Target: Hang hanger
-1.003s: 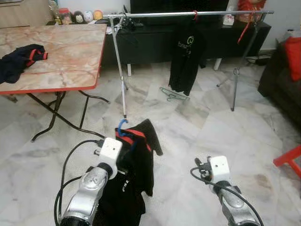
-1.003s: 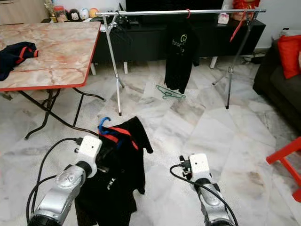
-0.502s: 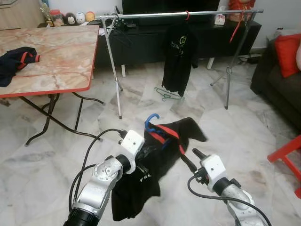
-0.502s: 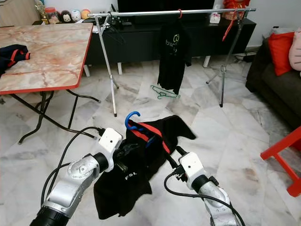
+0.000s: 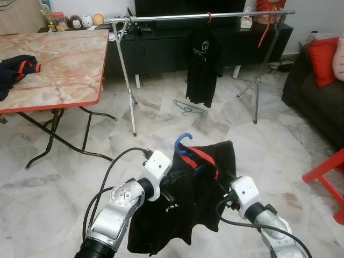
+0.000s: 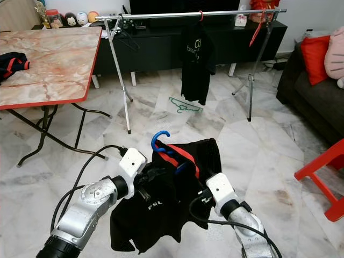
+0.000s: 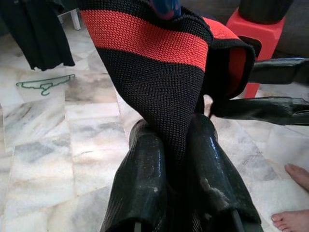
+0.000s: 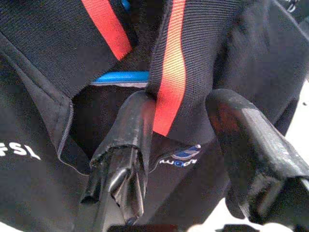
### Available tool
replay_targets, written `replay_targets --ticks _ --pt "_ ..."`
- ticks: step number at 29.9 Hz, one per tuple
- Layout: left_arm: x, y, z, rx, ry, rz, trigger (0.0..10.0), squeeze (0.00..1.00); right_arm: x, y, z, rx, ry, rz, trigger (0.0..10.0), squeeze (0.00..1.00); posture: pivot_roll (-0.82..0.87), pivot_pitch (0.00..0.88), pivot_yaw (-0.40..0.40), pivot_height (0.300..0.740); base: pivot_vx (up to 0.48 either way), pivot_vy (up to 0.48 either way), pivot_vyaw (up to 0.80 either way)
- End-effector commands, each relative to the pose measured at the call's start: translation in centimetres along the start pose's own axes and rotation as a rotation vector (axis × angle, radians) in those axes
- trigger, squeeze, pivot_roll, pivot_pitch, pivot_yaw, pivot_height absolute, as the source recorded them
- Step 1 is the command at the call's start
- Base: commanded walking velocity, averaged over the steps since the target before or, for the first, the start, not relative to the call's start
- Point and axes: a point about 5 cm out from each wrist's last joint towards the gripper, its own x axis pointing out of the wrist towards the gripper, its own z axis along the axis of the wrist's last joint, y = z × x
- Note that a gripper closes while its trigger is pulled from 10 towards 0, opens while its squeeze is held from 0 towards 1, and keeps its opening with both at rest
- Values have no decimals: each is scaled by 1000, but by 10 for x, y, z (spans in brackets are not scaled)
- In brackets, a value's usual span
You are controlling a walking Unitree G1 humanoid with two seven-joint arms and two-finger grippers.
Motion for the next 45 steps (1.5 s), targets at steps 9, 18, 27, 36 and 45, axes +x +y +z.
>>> replay_targets --ticks 9,18,27,36,45 --pt "3 -8 13 10 -49 -51 10000 0 1 -6 -11 -65 111 -39 10000 0 -57 0 -63 740 0 0 0" --pt "4 -10 14 4 -50 -72 10000 0 3 -15 -12 -80 132 -150 10000 0 -61 0 -59 740 0 0 0" --pt "4 -11 15 6 -54 -76 10000 0 8 -22 -3 -44 75 -258 10000 0 -57 0 -60 740 0 0 0" --pt "4 -11 13 6 -48 -71 10000 0 5 -3 -15 23 125 -114 10000 1000 -55 0 -60 740 0 0 0" --pt "5 -12 12 5 -45 -76 10000 0 -3 5 -31 58 201 -88 10000 1000 -63 0 -62 740 0 0 0"
